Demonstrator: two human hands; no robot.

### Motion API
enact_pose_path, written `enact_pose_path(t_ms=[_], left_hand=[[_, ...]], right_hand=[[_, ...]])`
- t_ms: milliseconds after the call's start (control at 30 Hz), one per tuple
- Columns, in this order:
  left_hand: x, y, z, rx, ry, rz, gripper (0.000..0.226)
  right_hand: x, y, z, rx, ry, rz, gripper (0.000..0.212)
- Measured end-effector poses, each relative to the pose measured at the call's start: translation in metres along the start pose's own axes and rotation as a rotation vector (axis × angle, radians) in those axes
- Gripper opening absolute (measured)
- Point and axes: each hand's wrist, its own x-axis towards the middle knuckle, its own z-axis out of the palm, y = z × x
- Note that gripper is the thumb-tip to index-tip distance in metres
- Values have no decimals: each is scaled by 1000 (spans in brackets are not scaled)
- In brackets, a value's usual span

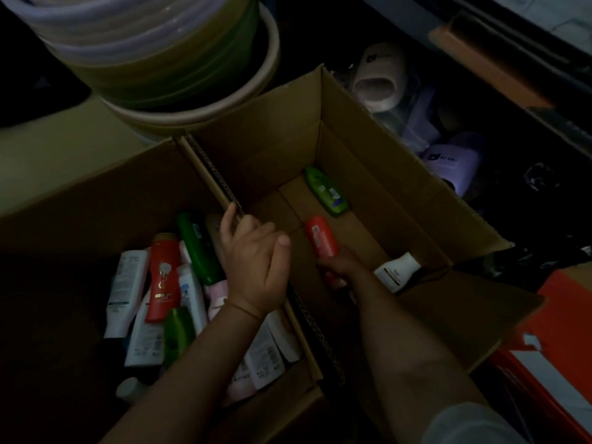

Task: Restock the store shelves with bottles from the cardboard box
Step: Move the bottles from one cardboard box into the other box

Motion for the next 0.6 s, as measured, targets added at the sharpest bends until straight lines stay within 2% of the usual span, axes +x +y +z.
enact_pose_path(t_ms=[67, 200, 267, 333, 400, 500, 567, 600], left_hand=[[1, 1, -1, 8, -7, 4, 49], [2, 1, -7, 10, -51, 1, 47], [0, 3, -14, -10, -76, -15, 43], [-6, 5, -26, -90, -62, -120, 42], [-14, 2, -44, -177, 77, -341, 53], [-14, -9, -84, -256, 431, -648, 60], [-8, -13, -107, -269, 527, -681, 55], [-2, -14, -115, -247, 525, -638, 52]], right_hand=[[-12, -22, -3, 114, -50, -45, 64], [-67, -94, -15, 186, -138, -226, 48], [-96, -125, -15, 183, -176, -315, 59], [-128, -150, -8, 183, -188, -408, 60], [-159, -170, 4, 191, -213, -515, 50], [-197, -190, 29, 49, -315, -681, 30], [-216, -199, 47, -67, -426, -728, 22], [-219, -202, 54, -98, -449, -740, 23]])
